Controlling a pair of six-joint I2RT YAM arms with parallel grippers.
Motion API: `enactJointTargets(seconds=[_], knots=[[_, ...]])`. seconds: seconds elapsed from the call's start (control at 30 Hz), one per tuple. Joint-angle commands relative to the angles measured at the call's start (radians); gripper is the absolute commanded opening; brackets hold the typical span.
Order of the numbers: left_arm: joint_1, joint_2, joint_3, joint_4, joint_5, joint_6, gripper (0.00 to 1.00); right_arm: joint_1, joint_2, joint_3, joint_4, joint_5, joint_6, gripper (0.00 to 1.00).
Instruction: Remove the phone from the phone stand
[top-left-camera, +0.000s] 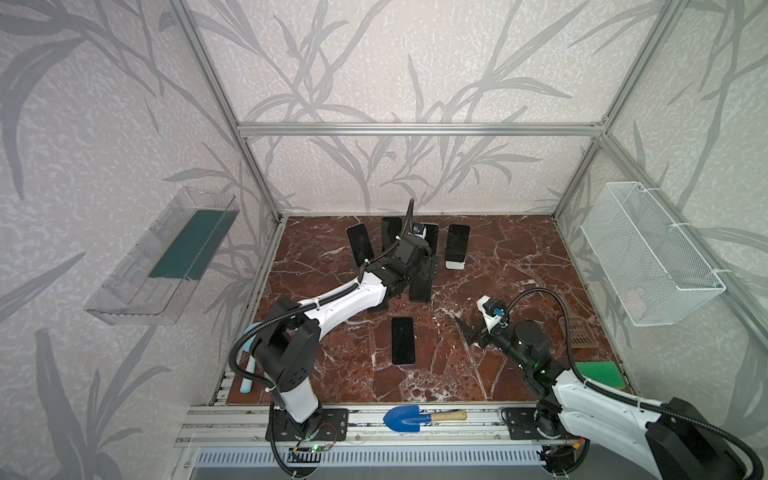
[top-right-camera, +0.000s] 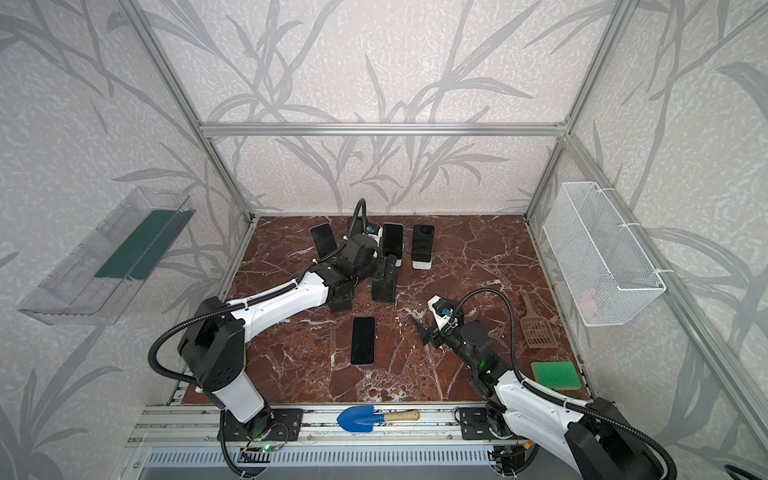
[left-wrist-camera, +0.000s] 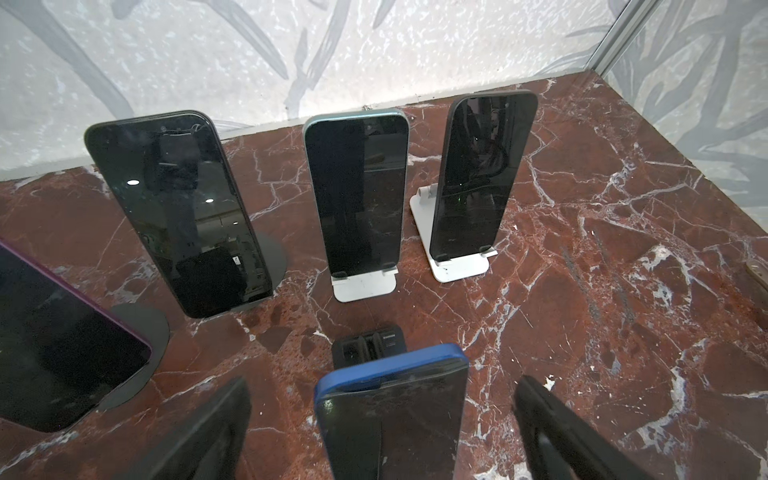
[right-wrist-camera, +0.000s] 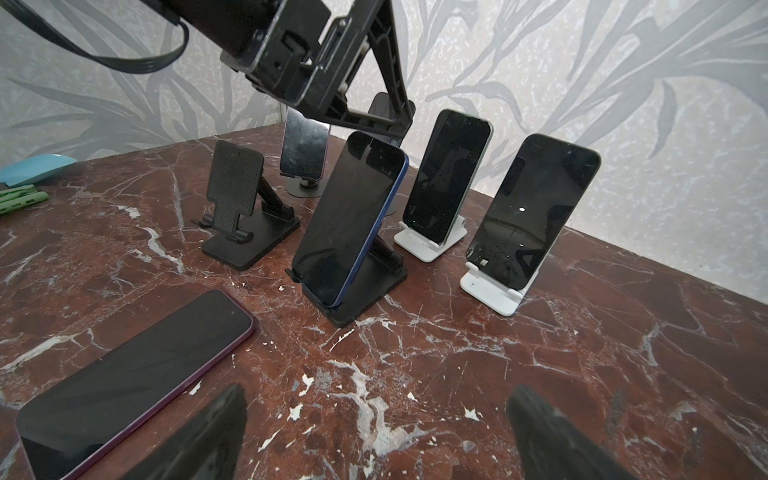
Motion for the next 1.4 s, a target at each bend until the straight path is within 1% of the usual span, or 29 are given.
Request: enactJointTargets(seconds=[0.0, 0.53, 0.83, 1.0, 1.17, 1.37], knots=[[0.001, 0.010, 0.029, 0.001, 0.009, 0.002, 0.99, 0.002, -0.005, 0.023, 0.031, 0.015, -0.003, 0.97], [-0.015, 0.084, 0.059, 0.026, 0.010, -0.029, 0.99, 0.002, 0.005, 0.029, 0.026, 0.012, 0.000, 0.97], [-0.008, 0.119, 0.035, 0.064, 0.001, -0.070, 0.99, 0.002, 0.007, 0.030, 0.023, 0.017, 0.001, 0.97], [-0.005, 0.138, 0.030, 0.072, 0.013, -0.078, 0.99, 0.003, 0.010, 0.033, 0.022, 0.018, 0.002, 0.97], [-0.005, 0.148, 0.020, 0.079, 0.004, -0.088, 0.96, 0.002, 0.010, 0.033, 0.022, 0.023, 0.003, 0.97], [-0.005, 0.158, -0.008, 0.101, 0.006, -0.101, 0.88, 0.002, 0.011, 0.034, 0.024, 0.023, 0.005, 0.97]])
